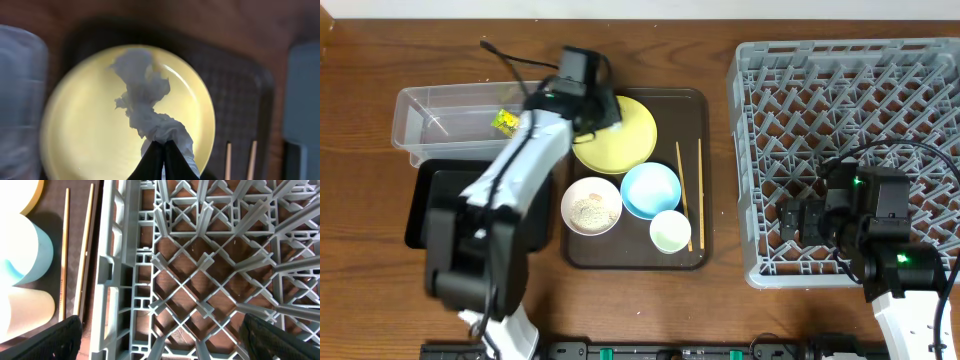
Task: Sort waste into correct bins and load items into the dishwasher rack
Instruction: 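Carry the tissue with the left gripper and drop it into the clear bin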
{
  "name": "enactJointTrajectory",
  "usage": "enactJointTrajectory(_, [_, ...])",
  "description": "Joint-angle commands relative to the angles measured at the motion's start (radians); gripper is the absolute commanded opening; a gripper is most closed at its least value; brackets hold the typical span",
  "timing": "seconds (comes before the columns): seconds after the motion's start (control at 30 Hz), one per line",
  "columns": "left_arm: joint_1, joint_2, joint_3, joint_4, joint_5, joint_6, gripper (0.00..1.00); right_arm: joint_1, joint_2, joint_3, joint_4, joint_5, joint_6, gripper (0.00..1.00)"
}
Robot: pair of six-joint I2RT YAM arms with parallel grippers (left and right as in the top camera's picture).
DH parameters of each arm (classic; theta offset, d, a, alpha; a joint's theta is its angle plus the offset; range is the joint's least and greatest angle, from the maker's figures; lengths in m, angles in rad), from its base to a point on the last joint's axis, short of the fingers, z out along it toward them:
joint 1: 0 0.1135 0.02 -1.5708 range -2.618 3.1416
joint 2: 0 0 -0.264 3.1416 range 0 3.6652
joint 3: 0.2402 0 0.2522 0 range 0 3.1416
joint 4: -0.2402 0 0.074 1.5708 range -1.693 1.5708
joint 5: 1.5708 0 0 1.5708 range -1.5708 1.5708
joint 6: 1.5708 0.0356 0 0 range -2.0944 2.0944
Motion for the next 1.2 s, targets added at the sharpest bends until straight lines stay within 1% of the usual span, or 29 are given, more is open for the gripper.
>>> enactJointTrajectory(0.0, [0.050,-0.062,0.004,-0.024,-0.033,0.024,0.06,0.010,-0.003,0.023,0.000,-0.008,0.013,0.99])
enactJointTrajectory(0.13, [0.138,-0.105,0.004,-0.072,-0.068,0.024,0.06,0.010,-0.003,0.023,-0.001,-0.008,0.013,0.99])
enactJointTrajectory(0.3, [0.246,-0.107,0.003,-0.119,-0.074,0.023,0.06,0.010,-0.003,0.023,0.000,-0.008,0.013,0.99])
enactJointTrajectory(0.47, [0.335,-0.102,0.002,-0.123,-0.082,0.024,0.06,0.010,-0.003,0.023,0.000,-0.008,0.013,0.99])
enactJointTrajectory(0.57, [0.368,-0.090,0.002,-0.122,-0.110,0.024,0.07,0.010,-0.003,0.023,-0.001,-0.008,0.013,0.99])
enactJointTrajectory(0.6, [0.378,-0.084,0.002,-0.123,-0.121,0.024,0.09,0.010,-0.003,0.023,0.000,-0.008,0.013,0.99])
enactJointTrajectory(0.77, [0.400,-0.050,0.000,-0.122,-0.124,0.024,0.13,0.010,-0.003,0.023,0.000,-0.008,0.013,0.99])
enactJointTrajectory(0.83, [0.400,-0.047,0.000,-0.119,-0.124,0.024,0.22,0.010,-0.003,0.023,0.000,-0.008,0.013,0.99])
enactJointTrajectory(0.93, [0.400,-0.048,0.001,-0.108,-0.123,0.024,0.41,0.010,-0.003,0.023,-0.001,-0.008,0.013,0.99])
enactJointTrajectory(1.0, [0.400,-0.057,0.001,-0.113,-0.123,0.026,0.43,0.010,-0.003,0.023,0.000,-0.008,0.013,0.99])
enactJointTrajectory(1.17, [0.385,-0.128,0.001,-0.142,-0.122,0.091,0.45,0.010,-0.003,0.023,0.002,-0.007,0.013,0.99])
